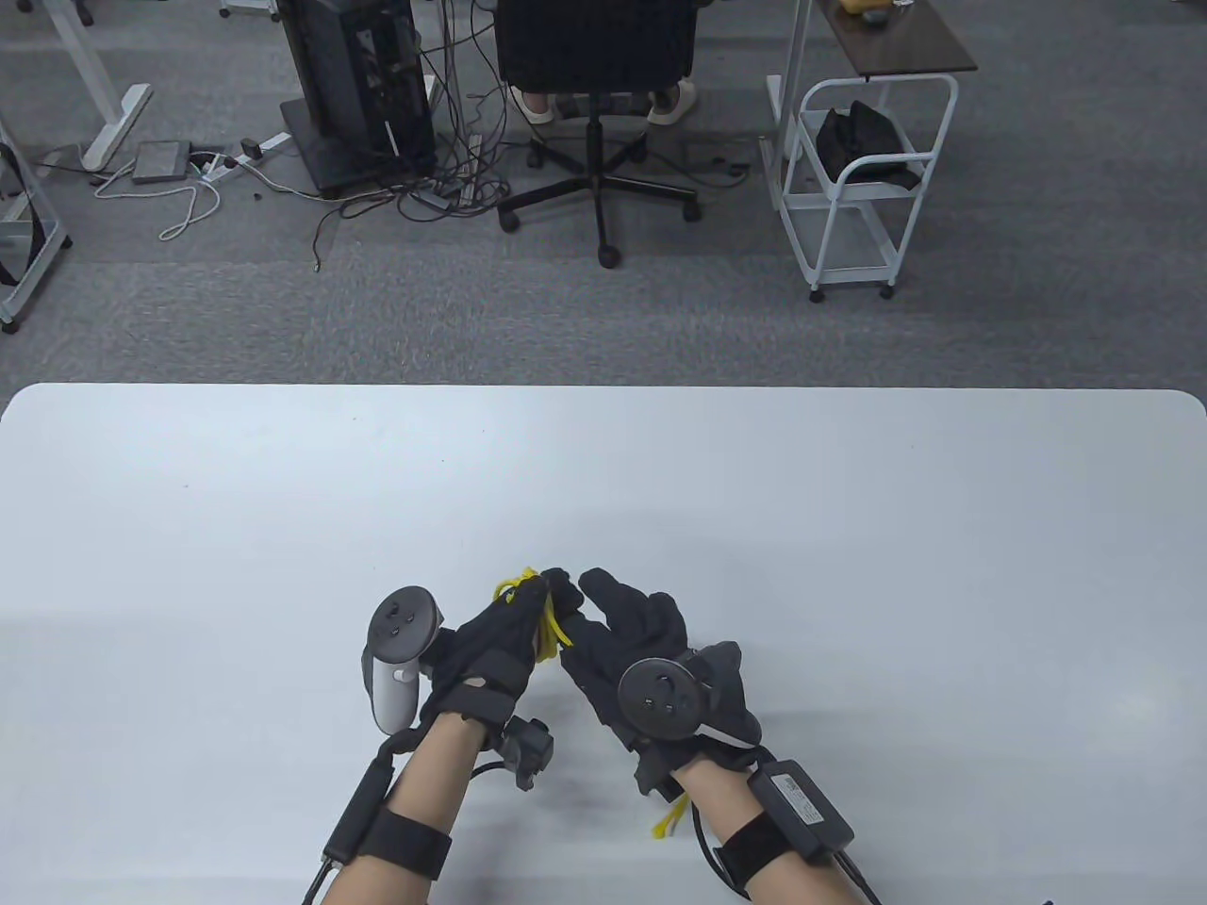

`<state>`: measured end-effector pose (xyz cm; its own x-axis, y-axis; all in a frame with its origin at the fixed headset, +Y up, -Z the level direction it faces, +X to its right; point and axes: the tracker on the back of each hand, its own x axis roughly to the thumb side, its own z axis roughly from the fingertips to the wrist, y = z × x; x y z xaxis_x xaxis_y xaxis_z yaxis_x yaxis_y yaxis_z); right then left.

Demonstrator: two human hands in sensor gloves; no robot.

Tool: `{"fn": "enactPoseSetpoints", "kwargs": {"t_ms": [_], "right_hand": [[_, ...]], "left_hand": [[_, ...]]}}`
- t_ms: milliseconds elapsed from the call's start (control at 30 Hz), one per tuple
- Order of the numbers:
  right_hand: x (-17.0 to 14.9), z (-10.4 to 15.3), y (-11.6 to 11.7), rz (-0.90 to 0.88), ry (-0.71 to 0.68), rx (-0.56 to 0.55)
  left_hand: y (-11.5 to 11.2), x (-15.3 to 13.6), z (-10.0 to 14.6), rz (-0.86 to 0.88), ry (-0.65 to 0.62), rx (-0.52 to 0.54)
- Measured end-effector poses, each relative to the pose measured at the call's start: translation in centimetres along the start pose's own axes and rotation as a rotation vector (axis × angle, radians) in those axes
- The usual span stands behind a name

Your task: Coil the rope

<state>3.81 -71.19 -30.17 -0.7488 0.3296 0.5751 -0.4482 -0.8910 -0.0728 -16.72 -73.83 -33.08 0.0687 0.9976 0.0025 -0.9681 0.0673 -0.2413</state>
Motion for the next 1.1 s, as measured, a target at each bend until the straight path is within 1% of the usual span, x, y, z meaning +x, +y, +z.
{"fn": "enactPoseSetpoints", "kwargs": {"t_ms": [100,267,400,467,533,733,967,1100], "right_hand": [[-0.1,0.0,0.4,0.014,0.008,0.02],[-0.2,-0.1,1.2,0.025,0.018,0.117],[-0.5,-0.2,1.8,0.037,0.026,0.191],[-0.7,-0.3,1.9,0.042,0.036,0.209],[-1.0,-0.3,1.9,0.046,0.046,0.213],[-2.2,-0.3,1.5,0.066,0.09,0.203],[-3.7,-0.2,0.5,0.11,0.139,0.152],[-4.3,-0.1,-0.2,0.13,0.158,0.108]], "left_hand": [[0.3,0.1,0.1,0.064,-0.059,0.021],[0.4,0.3,0.3,0.192,-0.136,0.012],[0.2,0.3,0.1,0.311,-0.173,-0.057],[-0.1,0.3,0.0,0.376,-0.185,-0.099],[-0.4,0.3,-0.1,0.4,-0.193,-0.138],[-1.3,0.6,-0.4,0.372,-0.192,-0.245],[-2.7,0.6,-0.8,0.242,-0.136,-0.407],[-3.1,0.5,-0.9,0.141,-0.104,-0.452]]}}
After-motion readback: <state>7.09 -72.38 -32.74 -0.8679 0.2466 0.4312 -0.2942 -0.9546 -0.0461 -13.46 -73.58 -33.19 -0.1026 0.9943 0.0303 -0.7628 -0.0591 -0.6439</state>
